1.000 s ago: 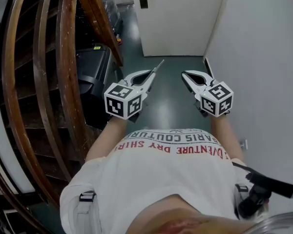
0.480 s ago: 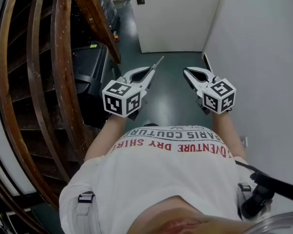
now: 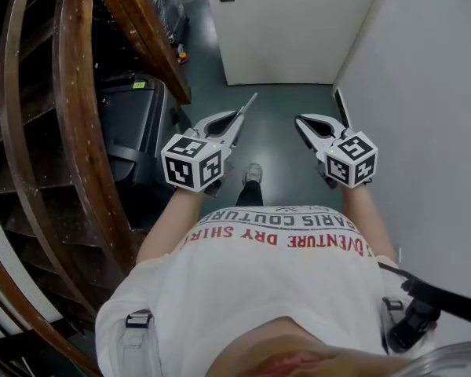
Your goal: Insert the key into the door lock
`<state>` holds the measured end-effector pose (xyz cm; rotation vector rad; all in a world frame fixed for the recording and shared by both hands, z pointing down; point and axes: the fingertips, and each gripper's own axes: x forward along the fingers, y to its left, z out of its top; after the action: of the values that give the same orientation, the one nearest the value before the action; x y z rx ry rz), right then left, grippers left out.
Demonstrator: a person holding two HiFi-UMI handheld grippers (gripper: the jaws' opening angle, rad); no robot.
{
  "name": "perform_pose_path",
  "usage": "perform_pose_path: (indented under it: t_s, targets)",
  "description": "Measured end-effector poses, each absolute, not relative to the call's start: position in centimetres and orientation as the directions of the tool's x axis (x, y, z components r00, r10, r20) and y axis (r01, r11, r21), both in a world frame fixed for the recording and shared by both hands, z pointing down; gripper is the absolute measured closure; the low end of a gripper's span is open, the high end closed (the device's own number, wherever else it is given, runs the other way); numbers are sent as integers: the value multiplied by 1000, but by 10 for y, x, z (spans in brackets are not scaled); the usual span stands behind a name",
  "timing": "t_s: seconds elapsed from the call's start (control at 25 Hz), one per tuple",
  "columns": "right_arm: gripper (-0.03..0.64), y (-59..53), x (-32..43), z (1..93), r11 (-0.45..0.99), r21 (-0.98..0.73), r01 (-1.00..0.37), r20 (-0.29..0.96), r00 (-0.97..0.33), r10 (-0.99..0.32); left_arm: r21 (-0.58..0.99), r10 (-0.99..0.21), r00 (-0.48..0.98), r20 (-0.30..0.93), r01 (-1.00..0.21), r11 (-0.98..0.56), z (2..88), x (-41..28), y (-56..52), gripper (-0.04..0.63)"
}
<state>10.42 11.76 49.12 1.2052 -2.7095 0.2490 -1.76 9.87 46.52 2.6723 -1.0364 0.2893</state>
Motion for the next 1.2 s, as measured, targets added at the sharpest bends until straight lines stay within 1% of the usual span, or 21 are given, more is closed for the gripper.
perform_pose_path:
  t_s: [0.12, 0.32, 0.48, 0.72, 0.92, 1.08, 1.2]
  targets:
    - [614, 26, 94, 473, 639, -96, -763, 246, -640, -728, 203, -617, 728, 297, -680, -704, 453, -34, 5, 572]
    - [614, -125, 88, 440, 618, -78, -782, 294, -611, -735, 244, -607, 736, 298, -674, -697, 420, -47, -147, 572]
    - [614, -212, 90, 406, 615, -21, -788, 269, -597, -756, 227, -612, 738, 283, -672, -705, 393, -41, -233, 572]
    - [614, -284, 91, 384, 623, -14, -782, 202, -612, -764, 199, -634, 728, 260, -683, -703, 373, -36, -303, 572]
    - [614, -319, 89, 402, 645, -14, -764, 226, -631, -742, 213, -649, 711, 270, -701, -680, 390, -42, -341, 572]
    - [614, -371, 103, 391, 664, -6, -748, 222, -648, -728, 234, -665, 695, 273, -719, -655, 388, -29, -388, 572]
    - [614, -403, 107, 406, 669, -38, -742, 232, -658, -717, 228, -662, 691, 290, -722, -653, 397, -21, -418, 572]
